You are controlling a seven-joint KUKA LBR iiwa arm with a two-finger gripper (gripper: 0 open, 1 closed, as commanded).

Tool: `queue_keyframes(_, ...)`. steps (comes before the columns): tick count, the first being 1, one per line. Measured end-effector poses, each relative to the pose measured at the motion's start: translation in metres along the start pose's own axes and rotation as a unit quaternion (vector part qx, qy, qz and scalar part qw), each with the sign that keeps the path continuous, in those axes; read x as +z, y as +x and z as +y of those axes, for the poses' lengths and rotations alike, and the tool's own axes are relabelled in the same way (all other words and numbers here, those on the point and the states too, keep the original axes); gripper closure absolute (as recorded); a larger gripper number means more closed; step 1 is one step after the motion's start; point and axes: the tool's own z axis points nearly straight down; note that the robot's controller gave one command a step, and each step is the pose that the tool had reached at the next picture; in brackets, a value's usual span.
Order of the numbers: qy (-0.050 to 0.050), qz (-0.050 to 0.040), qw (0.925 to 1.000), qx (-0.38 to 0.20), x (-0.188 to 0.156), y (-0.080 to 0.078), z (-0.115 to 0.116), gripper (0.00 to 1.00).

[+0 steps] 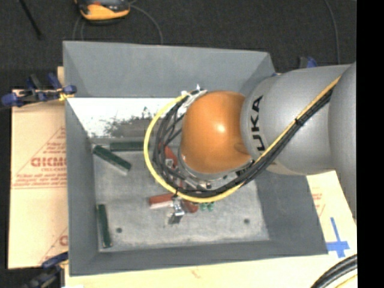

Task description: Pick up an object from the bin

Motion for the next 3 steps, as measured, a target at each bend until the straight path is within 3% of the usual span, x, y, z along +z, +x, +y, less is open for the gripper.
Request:
queue_keyframes(1, 0.000, 0.0020, 0.9997, 0.025, 0.050, -0.019, -0.017, 0.00)
queue_keyframes(2, 0.001, 0.0030, 1.0000, 0.009, 0.076, -0.031, -0.046, 0.00)
queue_keyframes(3, 0.001, 0.0034, 0.9980, 0.063, 0.089, -0.023, -0.044, 1.00)
